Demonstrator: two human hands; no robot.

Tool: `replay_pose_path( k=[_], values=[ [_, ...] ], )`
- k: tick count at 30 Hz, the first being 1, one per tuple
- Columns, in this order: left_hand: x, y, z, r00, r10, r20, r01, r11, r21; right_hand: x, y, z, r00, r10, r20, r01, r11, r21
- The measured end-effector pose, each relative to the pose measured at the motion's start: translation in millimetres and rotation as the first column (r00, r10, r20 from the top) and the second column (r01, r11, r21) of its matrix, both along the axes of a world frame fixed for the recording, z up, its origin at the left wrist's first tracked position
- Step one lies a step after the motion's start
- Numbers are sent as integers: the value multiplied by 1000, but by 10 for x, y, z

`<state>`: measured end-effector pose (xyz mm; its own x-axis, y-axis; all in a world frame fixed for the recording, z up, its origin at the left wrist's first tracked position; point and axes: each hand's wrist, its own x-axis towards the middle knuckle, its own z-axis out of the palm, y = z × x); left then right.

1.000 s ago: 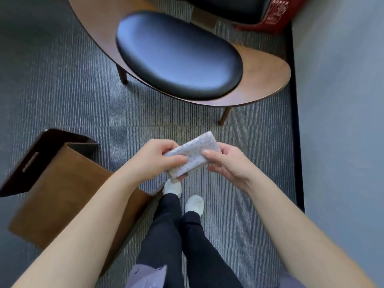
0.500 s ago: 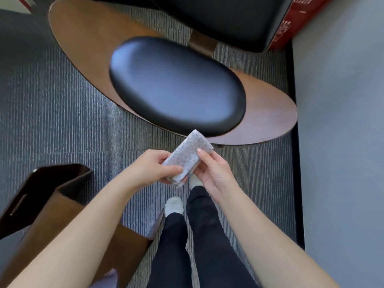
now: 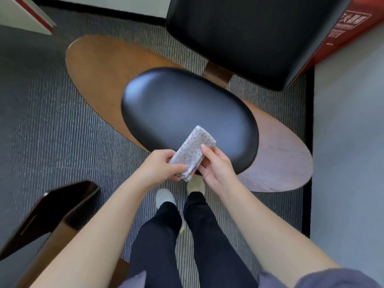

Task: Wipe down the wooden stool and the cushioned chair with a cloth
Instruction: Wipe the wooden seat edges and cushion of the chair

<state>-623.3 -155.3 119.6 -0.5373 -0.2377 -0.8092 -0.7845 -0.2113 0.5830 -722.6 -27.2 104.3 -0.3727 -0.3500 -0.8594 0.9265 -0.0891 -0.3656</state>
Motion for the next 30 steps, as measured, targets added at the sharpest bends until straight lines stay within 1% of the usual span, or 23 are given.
replay_pose_path(
  k=[4, 8, 10, 14, 15, 16, 17, 18, 20, 21, 23, 25, 27, 28, 29, 30],
  values=[
    [-183, -353, -37, 999, -41, 15, 42, 995, -88, -159, -348, -45, 999, -40, 7, 40, 999, -5],
    [-333, -878, -132, 1000, -2, -6, 1, 995, -100, -292, -873, -128, 995, -97, 3, 97, 995, 21],
    [-389, -1188, -183, 1000, -9, -8, 8, 995, -103, -328, -1164, -191, 993, -117, -8, 117, 992, 37],
    [-476, -1897, -367, 997, -72, 5, 73, 994, -81, -344, -1779, -339, 992, -116, -49, 120, 988, 101],
    [-507, -2092, -410, 994, -109, 18, 110, 990, -93, -346, -1931, -384, 990, -132, -59, 138, 983, 124],
    [-536, -2300, -460, 986, -165, 36, 169, 975, -143, -355, -2081, -439, 986, -151, -68, 160, 975, 156],
    [-556, -2521, -513, 969, -238, 61, 246, 941, -232, -376, -2230, -497, 982, -171, -73, 183, 964, 194],
    [-575, -2752, -570, 946, -313, 86, 323, 885, -336, -408, -2375, -576, 979, -187, -77, 201, 951, 236],
    [-636, -3202, -738, 890, -445, 99, 427, 738, -523, -518, -2649, -753, 972, -216, -90, 234, 928, 291],
    [-674, -3409, -851, 849, -514, 124, 476, 643, -600, -584, -2778, -848, 969, -227, -95, 246, 915, 321],
    [-769, -3738, -1051, 735, -635, 238, 575, 397, -715, -727, -3003, -1054, 965, -235, -114, 261, 886, 382],
    [-887, -3967, -1207, 647, -696, 312, 580, 184, -793, -914, -3196, -1265, 964, -208, -165, 261, 855, 447],
    [-1007, -4149, -1333, 591, -713, 377, 560, 25, -828, -1145, -3339, -1466, 960, -75, -271, 222, 791, 570],
    [-1063, -4228, -1375, 570, -706, 421, 580, -18, -815, -1270, -3395, -1539, 942, 39, -333, 194, 747, 636],
    [-1121, -4298, -1414, 558, -692, 459, 614, -28, -789, -1398, -3446, -1599, 907, 154, -393, 176, 707, 685],
    [-1175, -4355, -1457, 559, -672, 486, 648, -12, -762, -1517, -3477, -1657, 855, 271, -441, 158, 675, 721]
  ],
)
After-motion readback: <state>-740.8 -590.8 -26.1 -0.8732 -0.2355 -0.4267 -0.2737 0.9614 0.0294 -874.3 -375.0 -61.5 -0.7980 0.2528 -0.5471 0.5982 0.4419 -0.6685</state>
